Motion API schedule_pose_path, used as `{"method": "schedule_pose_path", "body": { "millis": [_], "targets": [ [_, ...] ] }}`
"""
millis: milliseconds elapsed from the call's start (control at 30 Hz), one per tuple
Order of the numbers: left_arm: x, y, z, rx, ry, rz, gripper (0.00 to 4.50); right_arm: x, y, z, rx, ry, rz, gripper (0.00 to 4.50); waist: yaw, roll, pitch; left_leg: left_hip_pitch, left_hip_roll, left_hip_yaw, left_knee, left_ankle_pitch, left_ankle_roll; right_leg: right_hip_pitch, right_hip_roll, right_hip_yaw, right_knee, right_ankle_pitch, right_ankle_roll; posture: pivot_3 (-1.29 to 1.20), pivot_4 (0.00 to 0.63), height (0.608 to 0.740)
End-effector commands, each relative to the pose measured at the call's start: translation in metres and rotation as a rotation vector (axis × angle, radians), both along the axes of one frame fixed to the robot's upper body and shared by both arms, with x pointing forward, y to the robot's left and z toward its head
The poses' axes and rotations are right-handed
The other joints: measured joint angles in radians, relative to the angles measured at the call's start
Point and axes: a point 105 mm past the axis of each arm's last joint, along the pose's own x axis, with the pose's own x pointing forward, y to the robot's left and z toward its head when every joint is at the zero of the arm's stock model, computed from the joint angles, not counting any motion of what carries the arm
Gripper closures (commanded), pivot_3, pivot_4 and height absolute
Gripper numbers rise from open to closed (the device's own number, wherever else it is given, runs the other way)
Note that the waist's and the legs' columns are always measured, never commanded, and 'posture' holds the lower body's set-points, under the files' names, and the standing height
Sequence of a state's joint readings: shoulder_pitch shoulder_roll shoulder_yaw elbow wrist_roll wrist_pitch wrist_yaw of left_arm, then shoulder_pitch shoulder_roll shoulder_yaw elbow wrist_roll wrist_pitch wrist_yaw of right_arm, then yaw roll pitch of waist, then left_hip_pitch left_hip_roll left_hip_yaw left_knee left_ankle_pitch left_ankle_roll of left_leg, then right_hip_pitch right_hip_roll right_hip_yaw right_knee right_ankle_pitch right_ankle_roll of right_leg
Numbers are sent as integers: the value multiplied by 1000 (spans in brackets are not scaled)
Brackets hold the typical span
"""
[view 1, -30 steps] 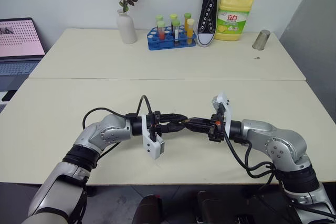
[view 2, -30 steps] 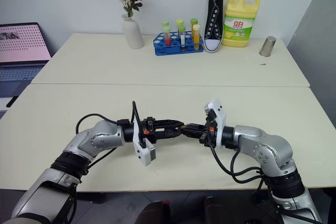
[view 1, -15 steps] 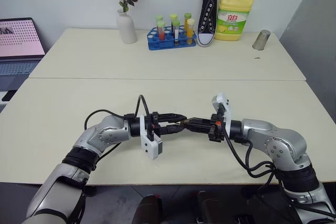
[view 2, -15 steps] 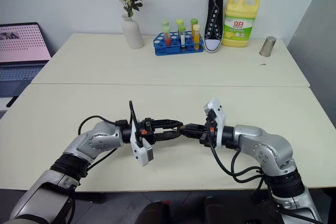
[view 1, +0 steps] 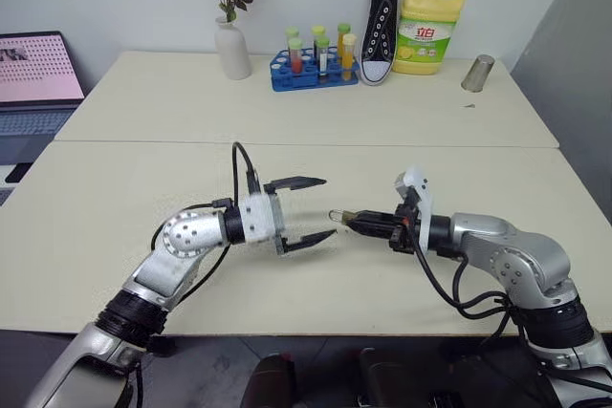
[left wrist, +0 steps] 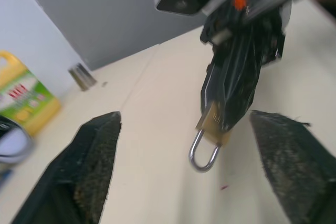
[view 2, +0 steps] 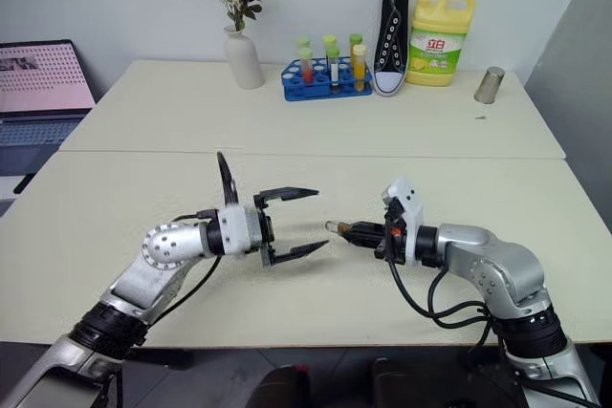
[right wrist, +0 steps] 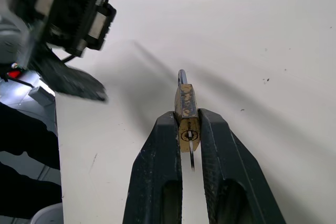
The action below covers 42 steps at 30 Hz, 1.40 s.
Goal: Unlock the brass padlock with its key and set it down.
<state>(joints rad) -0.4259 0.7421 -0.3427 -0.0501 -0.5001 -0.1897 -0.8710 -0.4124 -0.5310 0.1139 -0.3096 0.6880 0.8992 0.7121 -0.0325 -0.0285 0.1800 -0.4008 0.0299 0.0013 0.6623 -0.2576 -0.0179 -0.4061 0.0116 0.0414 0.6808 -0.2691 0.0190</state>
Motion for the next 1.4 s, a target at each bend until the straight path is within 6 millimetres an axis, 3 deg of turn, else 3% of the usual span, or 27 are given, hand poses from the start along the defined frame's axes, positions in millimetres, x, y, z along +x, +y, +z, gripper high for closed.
{"method": "schedule_pose_path", "body": {
  "millis": [33,300,333,700,1400],
  "targets": [
    [13,10,17,-71,200,14,1593,-5,0,16,8,-91,35,4366,0,0,0,0,0,0,0,0,0,0,0,0,0,0,0,0,150,740],
    [30,8,7,-67,329,3,4373,-14,5,23,15,-138,80,4366,2,0,0,0,0,1,0,0,0,0,1,-1,-1,0,0,0,150,740],
    [30,6,6,-60,333,-8,4500,-15,5,24,17,-140,84,4366,3,0,0,0,-1,1,0,0,0,0,1,0,-1,0,0,0,150,740],
    [26,-11,-6,-61,376,-66,4500,-19,7,30,48,-148,102,4366,3,0,0,0,0,1,0,0,0,0,1,1,-1,0,0,0,150,740],
    [7,-12,-12,-36,438,-121,4500,-16,5,29,47,-149,88,4366,3,0,0,0,0,1,0,0,0,0,1,2,-1,0,0,0,150,740]
  ]
}}
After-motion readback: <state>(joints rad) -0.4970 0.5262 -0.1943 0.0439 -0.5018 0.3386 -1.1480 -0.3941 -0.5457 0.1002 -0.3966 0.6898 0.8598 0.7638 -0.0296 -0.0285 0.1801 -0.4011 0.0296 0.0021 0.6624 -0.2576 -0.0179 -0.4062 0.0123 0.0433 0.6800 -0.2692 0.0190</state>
